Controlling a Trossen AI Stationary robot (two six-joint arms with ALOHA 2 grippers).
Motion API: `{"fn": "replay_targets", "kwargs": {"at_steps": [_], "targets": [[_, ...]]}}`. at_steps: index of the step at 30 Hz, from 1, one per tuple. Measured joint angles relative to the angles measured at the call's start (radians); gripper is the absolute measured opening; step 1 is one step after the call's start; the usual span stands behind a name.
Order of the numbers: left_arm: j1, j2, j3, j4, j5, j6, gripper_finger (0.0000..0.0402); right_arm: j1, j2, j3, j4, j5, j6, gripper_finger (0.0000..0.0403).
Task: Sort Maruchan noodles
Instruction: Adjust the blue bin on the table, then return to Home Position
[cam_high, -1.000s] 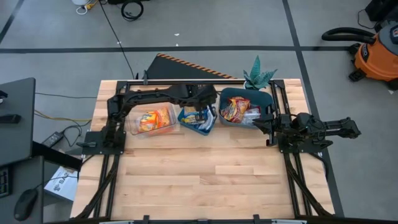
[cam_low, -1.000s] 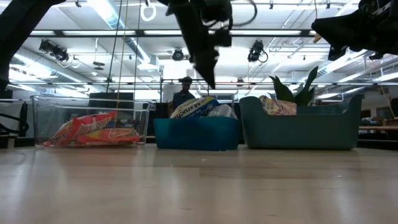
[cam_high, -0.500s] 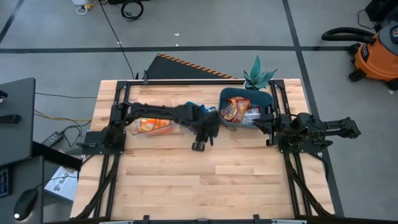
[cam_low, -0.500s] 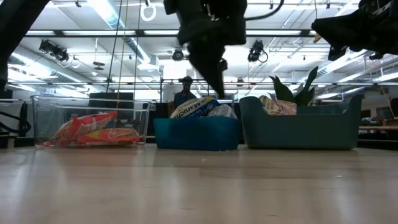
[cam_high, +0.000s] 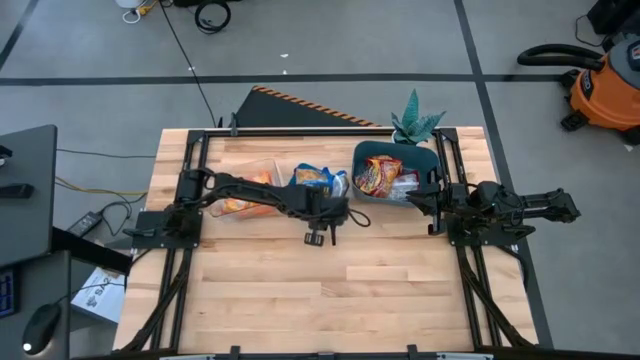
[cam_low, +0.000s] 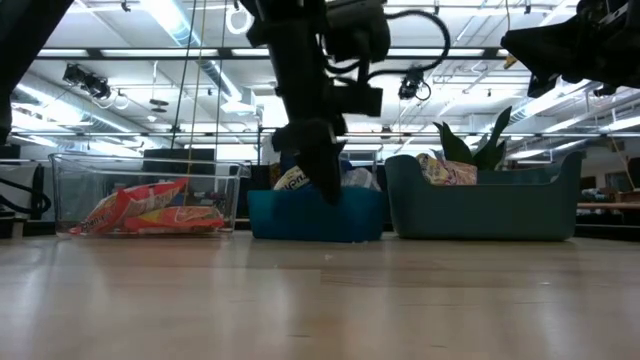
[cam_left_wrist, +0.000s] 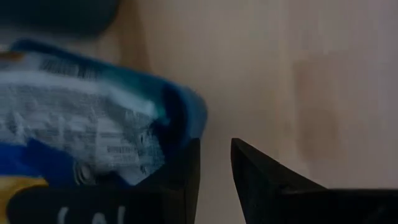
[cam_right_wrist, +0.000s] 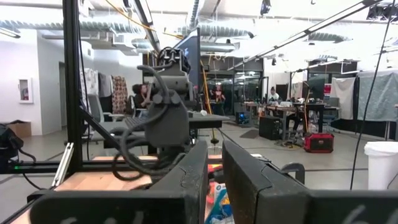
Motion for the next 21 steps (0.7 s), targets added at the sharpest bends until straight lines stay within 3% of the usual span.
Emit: {"fn": "replay_targets", "kwargs": {"at_steps": [6, 14, 21], "targets": [[0.028, 0.001, -0.015, 0.051, -0.093, -0.036, 0.0096, 0.0, 0.0, 0.0, 0.0, 0.0, 0.0, 0.0055], [0.043, -0.007, 0.003, 0.032, -0.101, -0.039, 0.0096, 0.0, 0.0, 0.0, 0.0, 0.0, 0.0, 0.0055], [0.039, -0.142, 0.072, 0.051, -0.134, -0.083, 0.0095, 0.0, 0.0, 0.0, 0.0, 0.0, 0.0, 0.0055]]}}
